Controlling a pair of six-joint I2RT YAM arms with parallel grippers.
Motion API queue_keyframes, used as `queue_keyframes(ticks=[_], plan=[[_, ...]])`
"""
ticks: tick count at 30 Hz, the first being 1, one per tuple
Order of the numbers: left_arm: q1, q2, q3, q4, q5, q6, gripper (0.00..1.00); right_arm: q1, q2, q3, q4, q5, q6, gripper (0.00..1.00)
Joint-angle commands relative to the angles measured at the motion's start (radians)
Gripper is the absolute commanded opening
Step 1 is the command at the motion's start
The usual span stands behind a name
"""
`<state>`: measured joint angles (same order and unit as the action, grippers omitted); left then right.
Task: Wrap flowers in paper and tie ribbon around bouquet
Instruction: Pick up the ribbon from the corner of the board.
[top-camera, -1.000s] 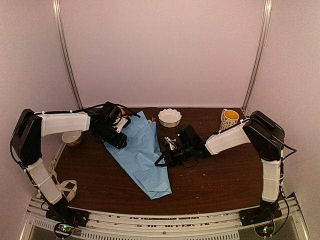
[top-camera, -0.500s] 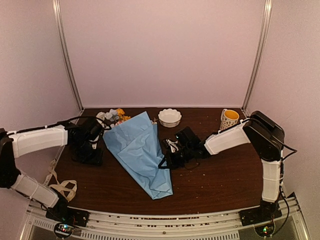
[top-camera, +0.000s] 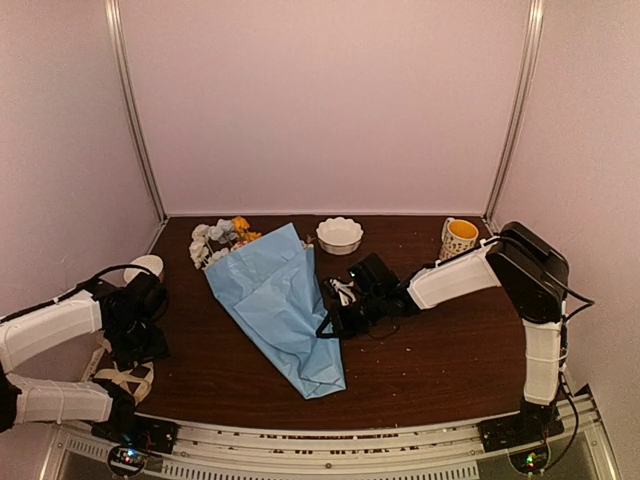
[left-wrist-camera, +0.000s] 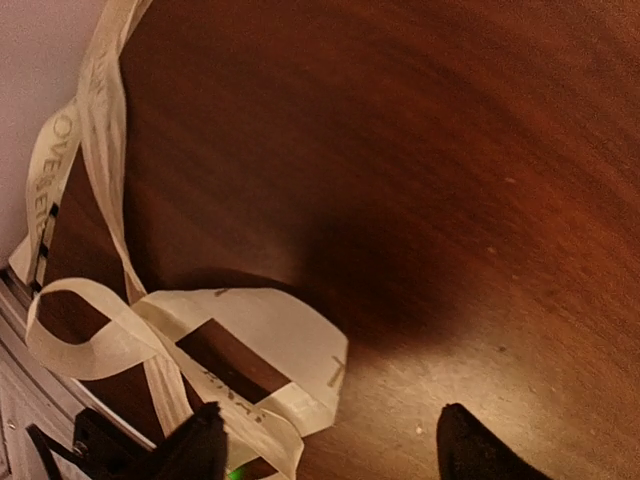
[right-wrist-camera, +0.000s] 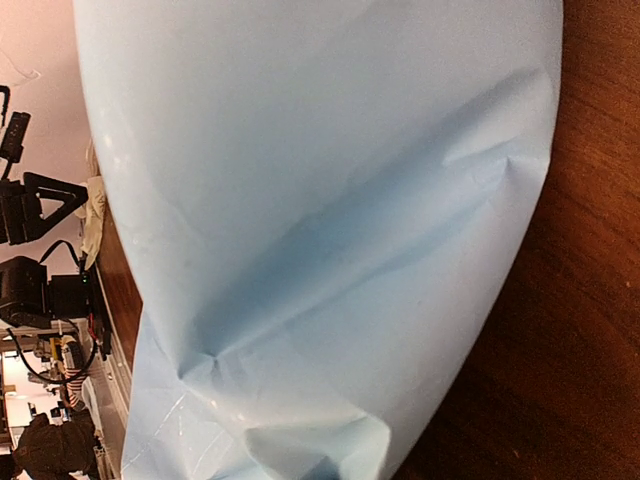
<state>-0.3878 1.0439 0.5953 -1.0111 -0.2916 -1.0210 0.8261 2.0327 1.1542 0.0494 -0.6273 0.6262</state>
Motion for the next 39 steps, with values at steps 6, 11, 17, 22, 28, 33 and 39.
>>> queue_keyframes(ticks=[6, 11, 17, 22, 28, 33, 39], plan=[[0.079, -0.031, -0.098, 0.116, 0.076, -0.080, 0.54, 0.011, -0.029, 0.011, -0.023, 0.014, -0.026, 0.00], [0.087, 0.045, -0.109, 0.233, 0.146, -0.069, 0.47, 0.010, -0.032, 0.012, -0.028, 0.012, -0.033, 0.00], [0.089, 0.103, -0.111, 0.244, 0.089, -0.113, 0.48, 0.002, -0.063, 0.000, -0.049, 0.019, -0.053, 0.00], [0.090, 0.119, -0.108, 0.263, 0.052, -0.108, 0.44, -0.001, -0.075, 0.010, -0.062, 0.014, -0.069, 0.00], [0.089, 0.097, -0.110, 0.270, 0.046, -0.143, 0.00, -0.002, -0.080, 0.011, -0.076, 0.015, -0.081, 0.00], [0.087, 0.016, -0.109, 0.295, 0.027, -0.100, 0.00, -0.006, -0.077, -0.002, -0.066, 0.015, -0.076, 0.00], [-0.046, -0.002, 0.074, 0.329, -0.011, 0.037, 0.00, -0.008, -0.073, -0.005, -0.065, 0.015, -0.075, 0.00]])
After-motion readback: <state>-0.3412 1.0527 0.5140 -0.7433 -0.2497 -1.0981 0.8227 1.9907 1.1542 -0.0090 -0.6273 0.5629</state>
